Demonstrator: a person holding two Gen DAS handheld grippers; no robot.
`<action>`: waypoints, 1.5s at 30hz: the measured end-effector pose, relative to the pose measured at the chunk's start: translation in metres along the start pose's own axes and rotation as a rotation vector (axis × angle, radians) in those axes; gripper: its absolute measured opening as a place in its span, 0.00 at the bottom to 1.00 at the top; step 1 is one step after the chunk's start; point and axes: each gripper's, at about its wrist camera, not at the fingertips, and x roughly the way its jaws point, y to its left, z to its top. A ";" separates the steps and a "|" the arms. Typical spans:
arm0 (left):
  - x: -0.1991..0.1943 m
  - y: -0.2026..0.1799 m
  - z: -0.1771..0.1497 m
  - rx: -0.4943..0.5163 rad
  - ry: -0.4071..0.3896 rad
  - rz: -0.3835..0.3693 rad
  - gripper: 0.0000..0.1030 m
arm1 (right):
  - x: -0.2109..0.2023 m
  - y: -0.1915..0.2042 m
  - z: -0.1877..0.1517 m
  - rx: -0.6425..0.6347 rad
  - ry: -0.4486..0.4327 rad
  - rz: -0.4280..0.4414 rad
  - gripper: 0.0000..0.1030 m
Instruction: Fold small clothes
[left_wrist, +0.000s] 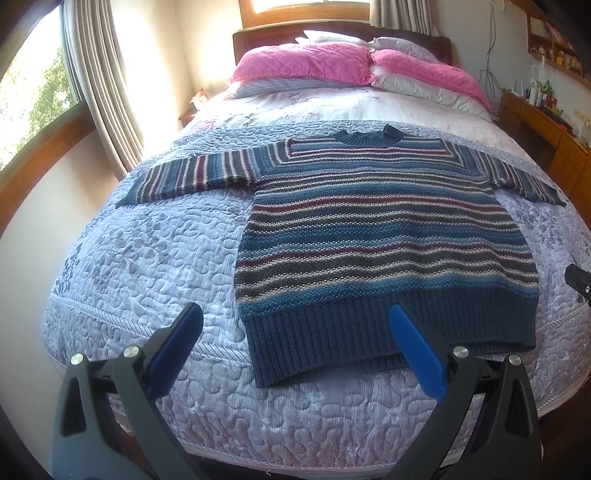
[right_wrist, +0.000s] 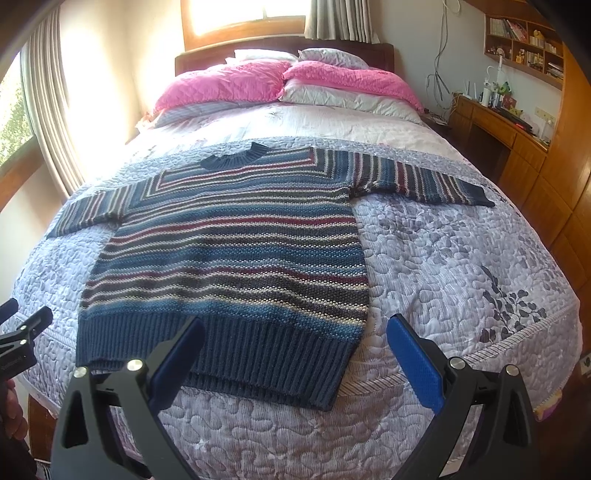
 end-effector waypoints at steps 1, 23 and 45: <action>0.000 0.000 0.000 0.001 0.001 0.001 0.97 | 0.000 0.000 0.000 -0.001 -0.001 0.000 0.96; 0.003 -0.001 -0.001 0.003 0.005 0.005 0.97 | -0.001 -0.002 0.002 0.004 -0.016 -0.001 0.96; 0.008 -0.002 0.000 0.005 0.016 0.012 0.97 | 0.002 -0.005 0.001 0.006 -0.018 -0.001 0.96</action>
